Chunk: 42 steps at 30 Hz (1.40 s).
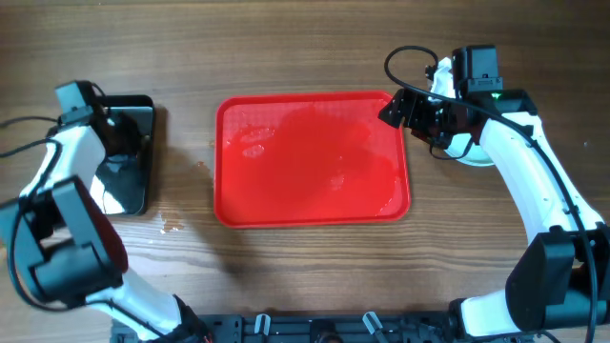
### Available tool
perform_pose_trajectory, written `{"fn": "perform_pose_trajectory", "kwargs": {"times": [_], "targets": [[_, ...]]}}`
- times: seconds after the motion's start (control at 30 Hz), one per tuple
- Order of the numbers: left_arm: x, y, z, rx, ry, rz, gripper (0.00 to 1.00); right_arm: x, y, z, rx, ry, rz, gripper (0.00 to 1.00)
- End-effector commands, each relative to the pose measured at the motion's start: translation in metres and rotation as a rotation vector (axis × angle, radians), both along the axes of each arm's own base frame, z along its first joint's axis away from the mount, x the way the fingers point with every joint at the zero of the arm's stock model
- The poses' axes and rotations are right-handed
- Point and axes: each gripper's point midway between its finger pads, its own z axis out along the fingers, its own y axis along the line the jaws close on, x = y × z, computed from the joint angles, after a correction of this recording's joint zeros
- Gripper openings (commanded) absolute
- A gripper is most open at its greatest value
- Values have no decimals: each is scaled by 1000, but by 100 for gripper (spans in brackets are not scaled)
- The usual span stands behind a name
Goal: Clean dirty plates on tray and stack at the side
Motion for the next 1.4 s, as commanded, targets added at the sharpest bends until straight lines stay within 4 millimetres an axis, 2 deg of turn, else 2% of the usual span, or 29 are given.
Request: {"fn": "perform_pose_trajectory", "kwargs": {"times": [0.0, 0.03, 0.13, 0.23, 0.4, 0.47, 0.57, 0.7, 0.87, 0.97, 1.1, 1.17, 1.27, 1.37], "targets": [[-7, 3, -27, 11, 59, -4, 4, 0, 0, 2, -11, -10, 5, 88], [-7, 3, -27, 8, 57, -5, 4, 0, 0, 2, -11, -10, 5, 88], [0, 0, -8, -4, 9, -14, 4, 0, 0, 2, -12, -10, 5, 88], [12, 2, 26, 16, -74, -19, 4, 0, 0, 2, -12, -12, 5, 88], [26, 12, 97, 110, -260, -9, 4, 0, 0, 2, -11, -12, 4, 88], [30, 23, 107, 168, -290, 15, 4, 0, 0, 3, -11, -14, 4, 88], [29, 37, 100, 231, -261, 53, 4, 0, 0, 2, -11, -13, 5, 88], [30, 47, 76, 262, -210, 76, 4, 0, 0, 2, -11, -11, 3, 88], [23, 58, 27, 289, -85, 98, 4, -1, 0, 2, -11, -5, 3, 88], [22, 68, 7, 330, -45, 119, 4, -4, 0, 1, -13, 5, 5, 88], [22, 69, -13, 326, -18, 111, 4, -5, 0, 0, -13, 11, 5, 88], [19, 68, -15, 321, -4, 109, 4, -5, -1, 0, -13, 14, 5, 88], [20, 66, -2, 316, -27, 109, 4, -6, -1, 0, -13, 15, 5, 88], [24, 63, 31, 316, -93, 109, 4, -4, 0, 1, -13, 8, 5, 88]]}}
